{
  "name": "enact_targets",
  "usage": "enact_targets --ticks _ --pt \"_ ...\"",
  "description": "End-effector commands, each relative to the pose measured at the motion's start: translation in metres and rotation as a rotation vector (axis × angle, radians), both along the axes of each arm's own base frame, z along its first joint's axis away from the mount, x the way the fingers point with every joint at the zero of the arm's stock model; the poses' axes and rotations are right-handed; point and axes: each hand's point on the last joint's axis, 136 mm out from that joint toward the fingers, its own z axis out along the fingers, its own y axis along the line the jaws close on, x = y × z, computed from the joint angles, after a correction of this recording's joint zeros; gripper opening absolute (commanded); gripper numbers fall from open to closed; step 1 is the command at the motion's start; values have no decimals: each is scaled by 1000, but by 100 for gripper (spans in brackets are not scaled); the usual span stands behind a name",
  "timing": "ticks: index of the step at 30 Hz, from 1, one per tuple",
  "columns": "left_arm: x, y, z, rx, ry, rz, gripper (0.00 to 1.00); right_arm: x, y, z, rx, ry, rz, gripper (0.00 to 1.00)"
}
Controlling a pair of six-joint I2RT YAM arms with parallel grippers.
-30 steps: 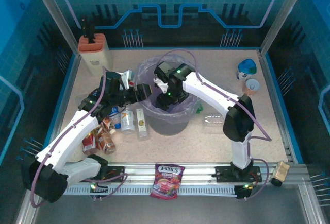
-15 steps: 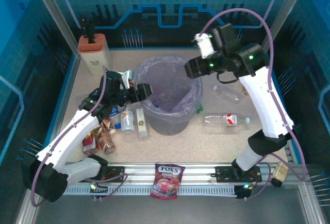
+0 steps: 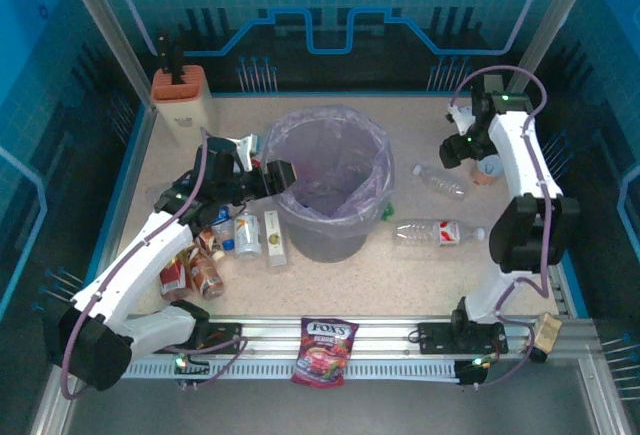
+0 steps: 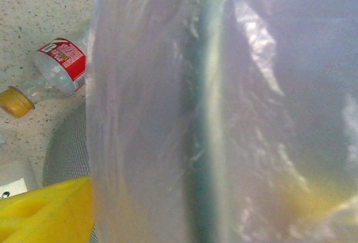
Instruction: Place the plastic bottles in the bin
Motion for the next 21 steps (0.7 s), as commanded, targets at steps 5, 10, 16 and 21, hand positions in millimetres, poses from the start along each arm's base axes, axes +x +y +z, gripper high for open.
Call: enact_targets --ticks 5,10,16,21 --pt "-1 -7 1 7 5 -36 78 30 6 -61 50 81 136 77" --pt "0 -8 1 5 6 -40 79 30 10 -105 99 151 131 77" --pt "0 -8 1 4 7 -44 78 27 9 -140 95 190 107 77" --pt "1 -8 1 4 8 -41 78 22 5 -157 76 215 88 76"
